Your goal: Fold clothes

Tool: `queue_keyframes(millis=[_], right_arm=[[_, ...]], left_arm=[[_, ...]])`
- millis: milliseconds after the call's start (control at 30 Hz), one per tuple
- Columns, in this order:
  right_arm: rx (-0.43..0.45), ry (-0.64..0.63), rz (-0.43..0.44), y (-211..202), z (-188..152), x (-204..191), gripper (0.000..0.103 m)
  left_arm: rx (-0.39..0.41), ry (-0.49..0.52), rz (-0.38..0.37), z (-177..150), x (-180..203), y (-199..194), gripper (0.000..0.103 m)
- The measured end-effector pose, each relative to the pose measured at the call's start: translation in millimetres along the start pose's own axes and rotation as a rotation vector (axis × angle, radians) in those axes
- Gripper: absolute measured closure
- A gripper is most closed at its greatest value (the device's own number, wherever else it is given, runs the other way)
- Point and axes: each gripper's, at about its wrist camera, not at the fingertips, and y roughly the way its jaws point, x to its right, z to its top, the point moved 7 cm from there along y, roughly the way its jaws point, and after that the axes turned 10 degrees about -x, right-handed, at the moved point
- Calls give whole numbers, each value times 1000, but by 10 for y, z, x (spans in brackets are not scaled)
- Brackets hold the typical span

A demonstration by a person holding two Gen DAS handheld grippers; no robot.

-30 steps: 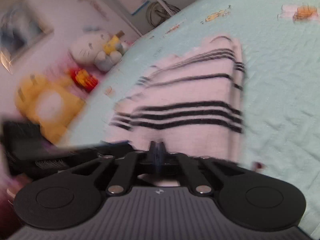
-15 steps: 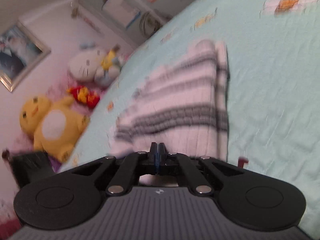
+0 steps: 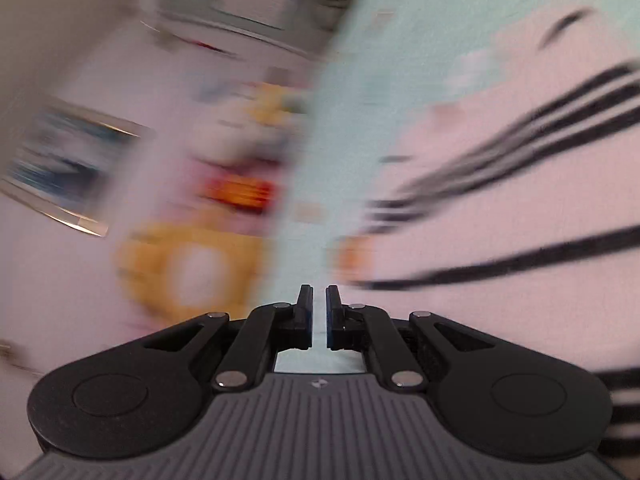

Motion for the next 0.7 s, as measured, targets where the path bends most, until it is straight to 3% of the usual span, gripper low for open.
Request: queue_keyframes(millis=[33,100,133,167,200,233,267,500,633,700], right_arm=[[17,-41,35,30,36,-101,87],[38,-100,29,98,159,-156,31],[19,-117,-26,160,202,-46,22],[-5,-132,-89,225,243,89,23],[-30,-147,-152,286,283,225,41],[-41,-128,-188,296,295,374,62],[-50,-102,-219,295,301,525,103],[-44,-217,-364,359,237,584,103],[-30,-199,-352,279,235,400,103],[36,-230,-339,81,174,94,78]], left_arm=[[4,-7,-14,-4,-21,-1,74],[4,-25,-50,-1,-70,-4,74],[2,-25,-64,0,-88,-1,74],[0,-24,-78,0,-106,2,74],[-5,-17,-83,-4,-112,16,74],[-4,-8,-86,-8,-114,31,74],[-2,-4,-88,-11,-111,55,74],[-12,-23,-89,19,-156,101,74],[-35,-39,-92,112,-97,-16,72],[-41,-47,-87,142,-77,-108,72]])
